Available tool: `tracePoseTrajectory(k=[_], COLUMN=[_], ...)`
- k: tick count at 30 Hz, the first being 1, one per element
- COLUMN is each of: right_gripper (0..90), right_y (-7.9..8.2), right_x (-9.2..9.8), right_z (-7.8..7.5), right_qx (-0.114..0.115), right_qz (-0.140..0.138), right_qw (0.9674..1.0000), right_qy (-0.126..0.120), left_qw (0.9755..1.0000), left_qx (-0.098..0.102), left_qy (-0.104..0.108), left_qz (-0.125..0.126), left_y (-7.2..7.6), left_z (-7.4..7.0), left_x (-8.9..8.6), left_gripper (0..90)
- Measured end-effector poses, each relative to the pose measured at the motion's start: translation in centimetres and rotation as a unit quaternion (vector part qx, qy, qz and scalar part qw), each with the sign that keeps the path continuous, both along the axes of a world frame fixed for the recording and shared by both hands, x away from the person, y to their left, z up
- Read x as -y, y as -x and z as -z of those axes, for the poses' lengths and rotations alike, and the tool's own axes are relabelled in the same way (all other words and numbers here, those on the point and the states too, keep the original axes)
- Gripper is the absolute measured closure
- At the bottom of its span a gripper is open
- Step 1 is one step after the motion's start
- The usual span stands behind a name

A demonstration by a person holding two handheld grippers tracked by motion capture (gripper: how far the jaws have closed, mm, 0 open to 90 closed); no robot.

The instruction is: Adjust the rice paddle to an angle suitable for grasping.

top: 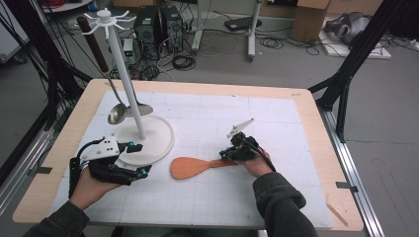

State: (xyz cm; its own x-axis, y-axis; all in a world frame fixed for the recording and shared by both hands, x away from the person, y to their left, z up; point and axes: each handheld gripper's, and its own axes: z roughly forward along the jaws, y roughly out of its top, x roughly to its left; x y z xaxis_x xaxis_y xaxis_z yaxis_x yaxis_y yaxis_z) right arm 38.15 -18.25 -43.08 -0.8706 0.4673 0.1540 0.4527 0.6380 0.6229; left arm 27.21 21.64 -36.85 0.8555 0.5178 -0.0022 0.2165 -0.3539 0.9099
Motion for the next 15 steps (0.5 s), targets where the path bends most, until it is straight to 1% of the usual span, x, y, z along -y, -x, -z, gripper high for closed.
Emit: tracePoseTrajectory(k=[2,5,7,8,9,11,13,15], right_gripper=[89.7,89.7,89.5,89.5,88.2,83.0,79.6,74.4], right_y=[0.4,0.8,0.9,1.1,1.2,1.4,1.7,1.9], right_x=[0.1,0.2,0.2,0.2,0.2,0.0,-0.2,-0.5], right_z=[0.0,-0.1,-0.3,-0.5,-0.7,-1.2,-1.4,-1.4], right_qx=[-0.002,-0.003,0.004,0.011,0.015,0.029,0.033,0.037], right_qz=[-0.009,-0.011,-0.018,-0.022,-0.023,-0.036,-0.048,-0.064], right_qw=[1.0,0.9999,0.9998,0.9997,0.9995,0.9986,0.9977,0.9968], right_qy=[0.002,0.003,0.0,-0.007,-0.012,-0.026,-0.033,-0.033], left_qw=[1.0,1.0,1.0,1.0,1.0,1.0,1.0,1.0], left_qx=[-0.001,0.0,0.0,0.0,-0.001,-0.002,-0.002,-0.002], left_qy=[0.0,-0.003,-0.003,-0.003,-0.003,0.0,0.0,-0.003], left_qz=[0.001,0.001,0.002,0.002,0.002,0.001,0.002,0.002], left_y=[0.0,0.0,0.0,0.0,0.0,0.0,0.0,0.0], left_z=[0.0,0.0,0.0,0.0,0.0,0.0,0.0,0.0], left_x=[0.0,0.0,0.0,0.0,0.0,0.1,0.1,0.1], left_gripper=[24.7,24.7,24.8,24.7,24.7,24.8,24.7,24.7])
